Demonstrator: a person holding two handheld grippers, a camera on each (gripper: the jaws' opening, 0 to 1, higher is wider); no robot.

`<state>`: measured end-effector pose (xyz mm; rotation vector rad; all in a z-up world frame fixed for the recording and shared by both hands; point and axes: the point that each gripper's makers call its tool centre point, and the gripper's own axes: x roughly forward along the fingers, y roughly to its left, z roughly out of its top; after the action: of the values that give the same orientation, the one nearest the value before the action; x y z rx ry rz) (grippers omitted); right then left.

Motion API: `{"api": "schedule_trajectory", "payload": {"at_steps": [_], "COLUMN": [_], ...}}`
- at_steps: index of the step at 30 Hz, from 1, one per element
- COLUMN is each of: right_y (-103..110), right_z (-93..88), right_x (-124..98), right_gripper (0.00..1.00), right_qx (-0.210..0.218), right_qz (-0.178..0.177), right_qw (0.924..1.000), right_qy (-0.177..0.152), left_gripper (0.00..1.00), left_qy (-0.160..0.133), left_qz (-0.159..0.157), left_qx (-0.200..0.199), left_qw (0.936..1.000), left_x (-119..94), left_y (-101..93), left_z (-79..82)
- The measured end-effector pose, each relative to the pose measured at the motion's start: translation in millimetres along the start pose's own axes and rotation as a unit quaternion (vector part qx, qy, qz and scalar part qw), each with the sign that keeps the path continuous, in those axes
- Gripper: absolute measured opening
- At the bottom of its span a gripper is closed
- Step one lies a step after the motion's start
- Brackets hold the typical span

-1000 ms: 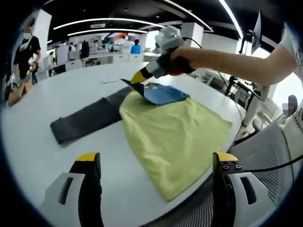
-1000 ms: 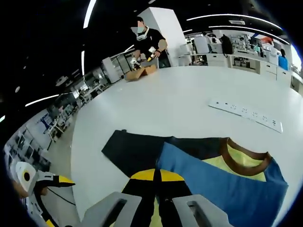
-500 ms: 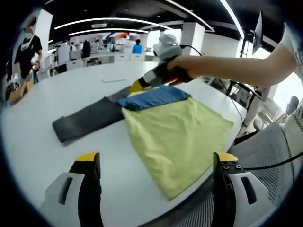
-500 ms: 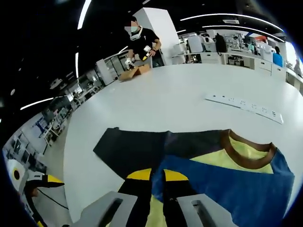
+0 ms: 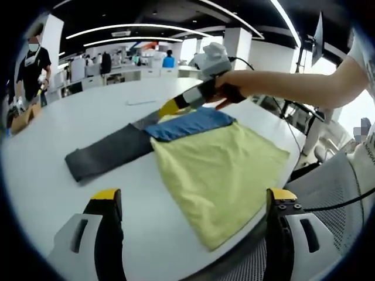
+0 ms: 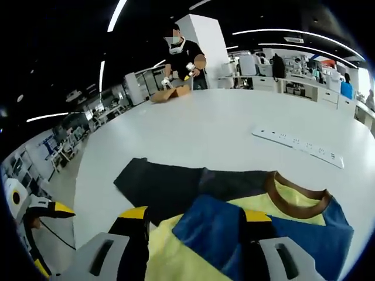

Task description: Fold the garment on the visible template until the final outline fits inside the template.

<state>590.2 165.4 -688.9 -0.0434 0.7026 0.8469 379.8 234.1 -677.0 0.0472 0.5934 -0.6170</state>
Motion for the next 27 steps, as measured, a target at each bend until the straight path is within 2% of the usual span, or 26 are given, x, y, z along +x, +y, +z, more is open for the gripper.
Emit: {"api": "schedule_trajectory", "payload": {"at_steps": [7,13,17,20,27], "right_y": [-3,-10,-16,-22,-36], "right_z": [2.9,1.5,-3.0,-9.9,-24.5], "right_x": [-11,-28,-38,-49,-71], "right_gripper": [0.75,0.82,0.85,0.88,0.88], "right_qx": [-0.016,-0.027,-0.024,-0.027,-0.033], "right_qz": [-0.003,-0.012,-0.015,-0.021,-0.036], "right_qw": [0.9998,0.9994,0.9994,0.9992,0.9985], "right_qy": [-0.011,-0.017,-0.022,-0.022,-0.026], "left_gripper": [0.99,0.99,0.97,0.95,0.87], "left_qy": [-0.001,0.006,-0.004,-0.005,-0.019], "left_qz": [0.003,0.014,0.017,0.020,0.029], "left_qx": [0.001,0.002,-0.011,-0.005,-0.018], "left_qw": [1.0000,0.9999,0.9998,0.9998,0.9992], "left_x": [1,6,9,12,20], "left_y": [3.7,12.4,18.1,20.3,31.7], "left_z": [3.3,4.7,10.8,14.9,26.2]}}
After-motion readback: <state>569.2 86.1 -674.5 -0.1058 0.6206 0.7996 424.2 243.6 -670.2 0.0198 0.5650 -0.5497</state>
